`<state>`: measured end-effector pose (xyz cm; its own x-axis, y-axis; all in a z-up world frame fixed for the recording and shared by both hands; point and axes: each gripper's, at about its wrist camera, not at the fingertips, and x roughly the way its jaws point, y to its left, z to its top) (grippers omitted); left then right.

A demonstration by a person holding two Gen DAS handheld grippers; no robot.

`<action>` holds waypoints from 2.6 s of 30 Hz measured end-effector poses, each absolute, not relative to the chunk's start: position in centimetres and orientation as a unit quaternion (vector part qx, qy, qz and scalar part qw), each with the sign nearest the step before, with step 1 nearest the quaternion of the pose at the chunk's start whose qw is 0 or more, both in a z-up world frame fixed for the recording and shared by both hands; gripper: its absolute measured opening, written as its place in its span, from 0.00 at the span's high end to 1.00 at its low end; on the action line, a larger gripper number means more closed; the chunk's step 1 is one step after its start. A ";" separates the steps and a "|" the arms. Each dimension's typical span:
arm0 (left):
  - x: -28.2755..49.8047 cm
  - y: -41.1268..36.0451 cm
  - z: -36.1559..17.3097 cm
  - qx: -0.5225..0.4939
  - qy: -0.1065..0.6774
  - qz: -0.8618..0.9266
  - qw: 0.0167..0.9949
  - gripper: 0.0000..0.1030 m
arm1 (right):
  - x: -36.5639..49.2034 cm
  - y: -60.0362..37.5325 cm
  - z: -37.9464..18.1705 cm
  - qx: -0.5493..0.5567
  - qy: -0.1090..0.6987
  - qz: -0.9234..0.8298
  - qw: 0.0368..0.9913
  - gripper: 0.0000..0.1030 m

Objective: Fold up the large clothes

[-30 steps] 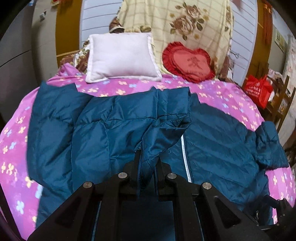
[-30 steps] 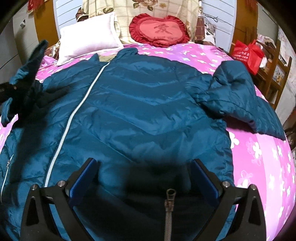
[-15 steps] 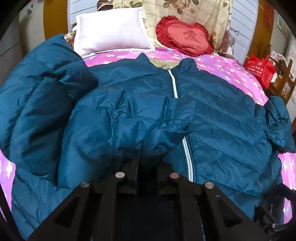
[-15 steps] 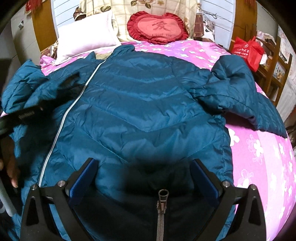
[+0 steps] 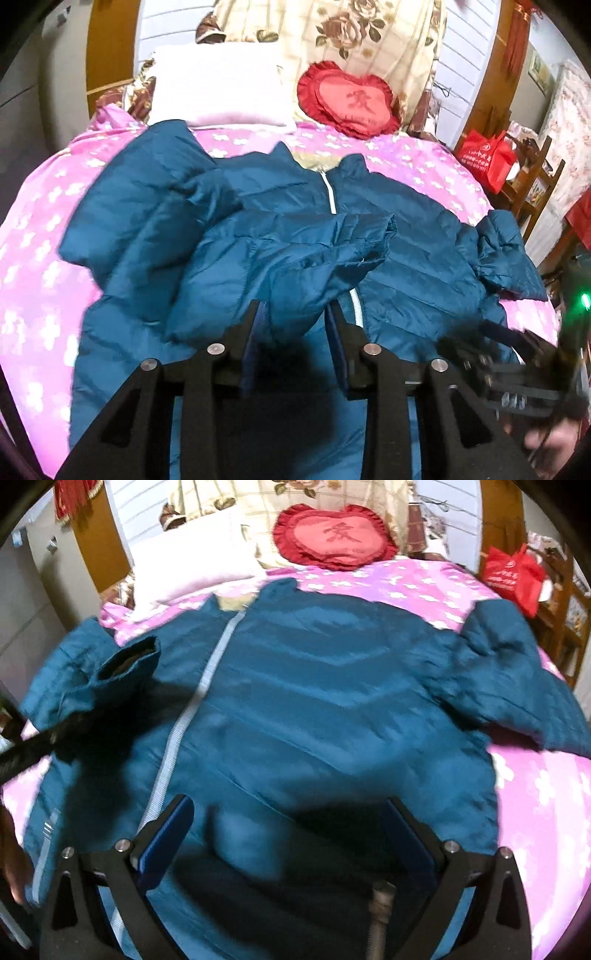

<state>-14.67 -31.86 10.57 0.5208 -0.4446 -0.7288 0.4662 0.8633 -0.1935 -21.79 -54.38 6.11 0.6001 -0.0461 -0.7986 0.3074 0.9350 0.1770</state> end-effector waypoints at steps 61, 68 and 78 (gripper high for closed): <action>-8.8 -22.6 7.2 -0.036 0.406 -0.113 0.906 0.88 | -14.4 -65.3 7.4 0.111 0.389 -0.226 0.886 0.35; -6.2 -24.8 8.1 -0.035 0.398 -0.109 0.910 0.88 | -13.9 -61.1 9.5 0.094 0.395 -0.119 0.906 0.33; -2.2 -27.7 4.5 -0.017 0.412 -0.100 0.905 0.88 | -9.8 -62.8 4.1 0.067 0.431 -0.145 0.888 0.33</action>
